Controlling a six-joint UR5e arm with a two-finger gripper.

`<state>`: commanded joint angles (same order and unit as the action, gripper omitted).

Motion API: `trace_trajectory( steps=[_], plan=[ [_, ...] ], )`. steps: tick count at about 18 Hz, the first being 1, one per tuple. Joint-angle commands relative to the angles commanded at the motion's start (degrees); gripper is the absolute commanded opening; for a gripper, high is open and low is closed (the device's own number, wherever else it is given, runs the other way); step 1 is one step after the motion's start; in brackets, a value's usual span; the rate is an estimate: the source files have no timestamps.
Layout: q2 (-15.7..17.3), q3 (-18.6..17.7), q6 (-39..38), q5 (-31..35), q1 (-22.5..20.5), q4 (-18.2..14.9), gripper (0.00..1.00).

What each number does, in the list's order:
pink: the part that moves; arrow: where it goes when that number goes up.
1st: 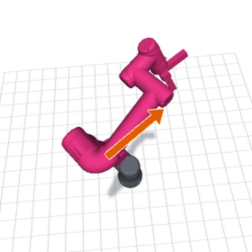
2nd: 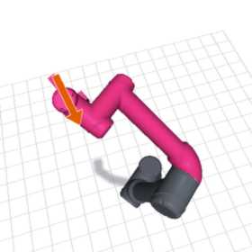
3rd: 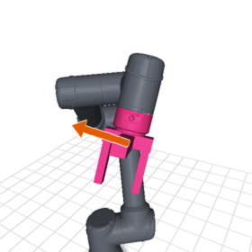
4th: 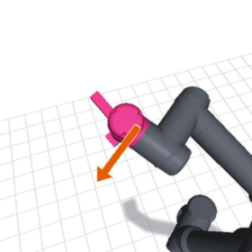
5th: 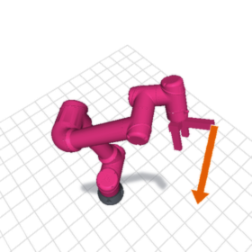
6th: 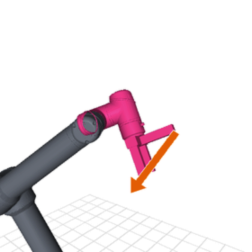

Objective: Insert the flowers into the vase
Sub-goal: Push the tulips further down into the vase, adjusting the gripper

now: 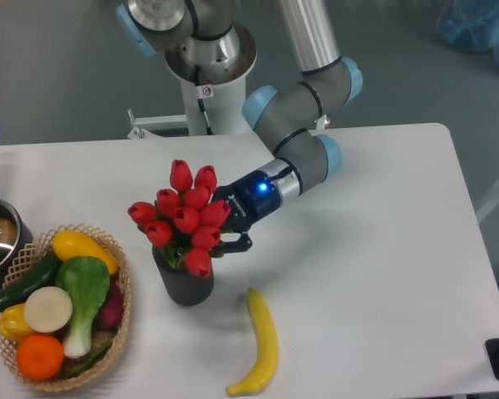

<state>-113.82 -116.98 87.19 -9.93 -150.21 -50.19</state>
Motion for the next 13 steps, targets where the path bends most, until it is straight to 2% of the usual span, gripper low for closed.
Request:
trace_trajectory(
  steps=[3,5,7,9,13],
  plan=[
    [0.0,0.1,0.0,0.0,0.0,0.0,0.38],
    [-0.1,0.2,0.0,0.0,0.0,0.0,0.42],
    [-0.2,0.2,0.1,0.0,0.0,0.1,0.50],
    [-0.2,0.4,0.4,0.0,0.0,0.1,0.63],
    [-0.4,0.2,1.3,0.0,0.0,0.0,0.64]
  ],
)
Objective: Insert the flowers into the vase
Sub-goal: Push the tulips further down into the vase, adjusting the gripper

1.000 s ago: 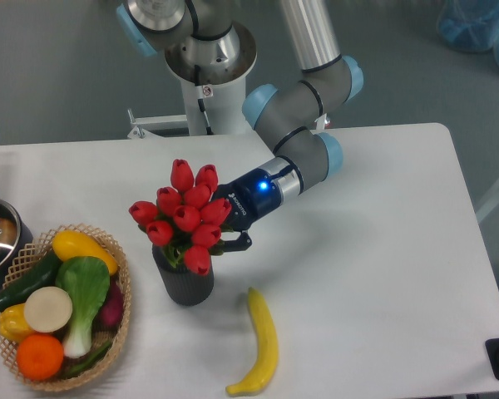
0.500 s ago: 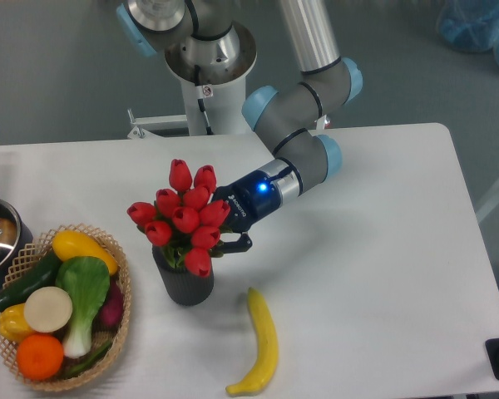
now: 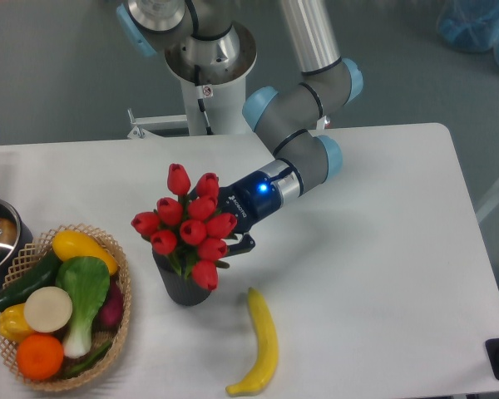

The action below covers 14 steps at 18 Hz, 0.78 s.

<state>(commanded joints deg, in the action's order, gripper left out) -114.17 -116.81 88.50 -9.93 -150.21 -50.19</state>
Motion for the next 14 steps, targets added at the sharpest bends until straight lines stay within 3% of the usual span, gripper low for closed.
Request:
trace_trajectory(
  steps=[2,9,14],
  plan=[
    [0.0,0.0,0.0,0.0,0.0,0.1,0.65],
    [0.1,0.5,0.0,0.0,-0.1,0.1,0.99],
    [0.4,1.2,0.0,0.0,-0.3,0.1,1.00]
  ],
)
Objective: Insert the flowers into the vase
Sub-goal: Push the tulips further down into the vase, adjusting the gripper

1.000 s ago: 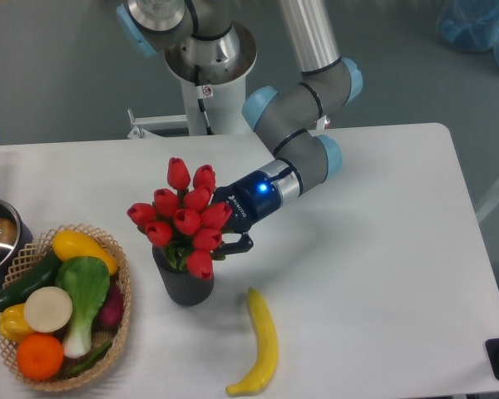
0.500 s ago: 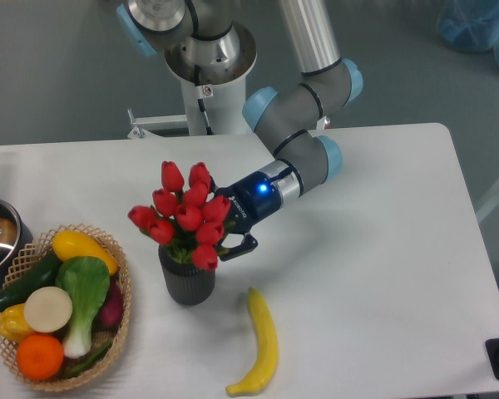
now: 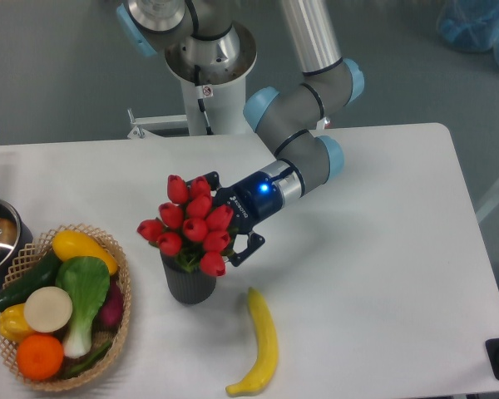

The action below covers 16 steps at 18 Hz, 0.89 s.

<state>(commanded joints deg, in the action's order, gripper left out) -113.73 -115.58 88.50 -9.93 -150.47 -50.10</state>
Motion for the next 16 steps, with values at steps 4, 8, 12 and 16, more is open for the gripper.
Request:
trace_trajectory(
  steps=[4,8,12,16],
  plan=[
    [0.2,0.1,0.8,0.1,0.0,0.1,1.00],
    [0.3,-0.1,2.0,0.1,-0.1,0.1,1.00],
    [1.1,0.2,2.0,0.1,-0.1,0.1,1.00],
    [2.5,0.5,1.7,0.1,-1.8,0.3,1.00]
  ],
)
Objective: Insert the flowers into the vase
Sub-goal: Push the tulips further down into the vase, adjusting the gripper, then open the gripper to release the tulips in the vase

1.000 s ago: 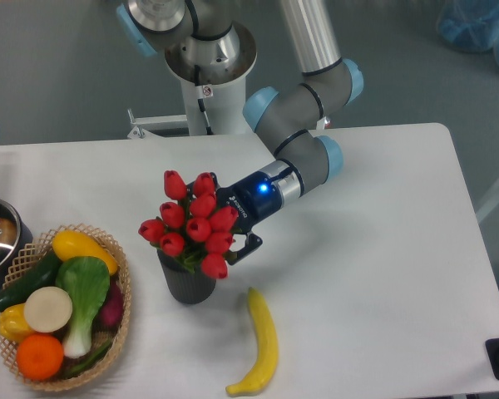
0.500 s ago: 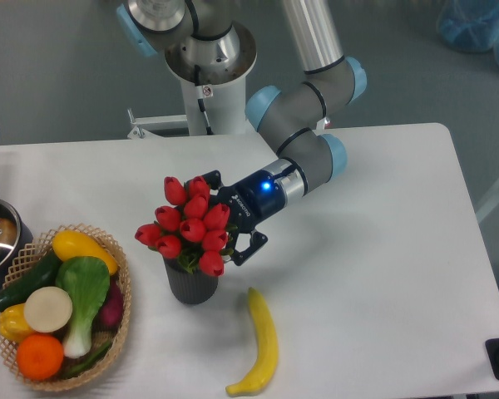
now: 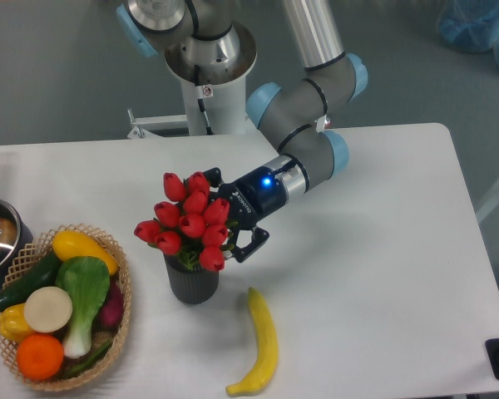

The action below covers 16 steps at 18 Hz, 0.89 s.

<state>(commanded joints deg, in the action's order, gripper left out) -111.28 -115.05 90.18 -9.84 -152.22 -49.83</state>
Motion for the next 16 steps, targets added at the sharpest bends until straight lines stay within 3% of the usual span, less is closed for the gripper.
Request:
trace_trajectory(
  steps=[4,16],
  plan=[
    [0.6,1.5,-0.3,0.2,-0.9,-0.1,1.00],
    [0.4,-0.8,0.8,0.3,0.3,0.3,1.00]
  ],
)
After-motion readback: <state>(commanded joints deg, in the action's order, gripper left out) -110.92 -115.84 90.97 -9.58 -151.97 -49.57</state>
